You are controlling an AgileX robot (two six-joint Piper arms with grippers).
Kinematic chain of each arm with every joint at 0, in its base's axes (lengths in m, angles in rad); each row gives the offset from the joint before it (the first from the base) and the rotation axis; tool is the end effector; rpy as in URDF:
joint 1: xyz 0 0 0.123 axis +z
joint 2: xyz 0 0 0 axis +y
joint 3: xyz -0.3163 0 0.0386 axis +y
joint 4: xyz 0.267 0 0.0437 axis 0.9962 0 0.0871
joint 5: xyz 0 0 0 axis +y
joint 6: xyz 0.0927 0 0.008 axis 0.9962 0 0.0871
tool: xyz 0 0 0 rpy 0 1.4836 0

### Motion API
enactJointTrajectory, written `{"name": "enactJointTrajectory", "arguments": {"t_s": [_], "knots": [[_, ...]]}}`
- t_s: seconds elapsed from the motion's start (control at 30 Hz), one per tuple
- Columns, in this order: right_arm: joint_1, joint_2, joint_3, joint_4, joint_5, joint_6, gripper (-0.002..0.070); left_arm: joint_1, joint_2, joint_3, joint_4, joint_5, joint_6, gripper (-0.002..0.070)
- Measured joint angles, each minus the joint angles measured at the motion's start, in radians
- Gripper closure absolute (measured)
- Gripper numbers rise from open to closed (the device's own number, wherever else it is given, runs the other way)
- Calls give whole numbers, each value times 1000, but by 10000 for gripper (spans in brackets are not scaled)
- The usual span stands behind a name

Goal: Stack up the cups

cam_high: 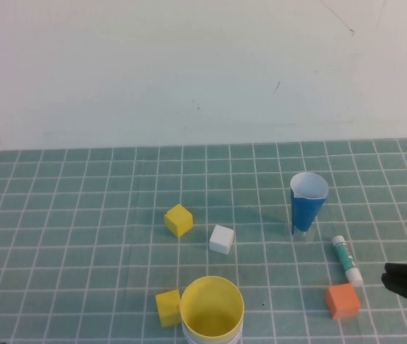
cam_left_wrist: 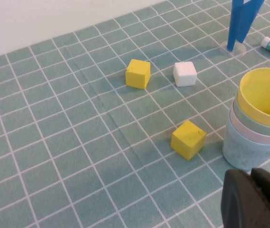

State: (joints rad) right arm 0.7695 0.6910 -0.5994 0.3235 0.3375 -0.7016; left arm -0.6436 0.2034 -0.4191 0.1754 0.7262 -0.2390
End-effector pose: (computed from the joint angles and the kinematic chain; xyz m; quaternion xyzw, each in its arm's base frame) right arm 0.0925 0.1033 0.3437 -0.4718 0.6606 0.1504 0.5642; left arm 0.0337 -0.0118 0.2871 0.1911 0.8149 -0.1546 0.5249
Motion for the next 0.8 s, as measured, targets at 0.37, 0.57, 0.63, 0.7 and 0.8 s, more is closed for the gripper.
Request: {"name": "enactJointTrajectory", "arguments": {"t_s": [0.37, 0.57, 0.63, 0.7, 0.8], "knots": [[0, -8, 19, -65, 34, 8, 678, 0, 0, 0, 0, 4, 0, 677], [0, -95, 54, -151, 13, 24, 678, 0, 0, 0, 0, 4, 0, 676], [0, -130, 91, -163, -23, 49, 678, 0, 0, 0, 0, 4, 0, 676], [-13, -163, 153, -181, -61, 116, 678, 0, 0, 0, 0, 6, 0, 676], [-96, -229, 254, -196, -93, 178, 678, 0, 0, 0, 0, 6, 0, 676]]}}
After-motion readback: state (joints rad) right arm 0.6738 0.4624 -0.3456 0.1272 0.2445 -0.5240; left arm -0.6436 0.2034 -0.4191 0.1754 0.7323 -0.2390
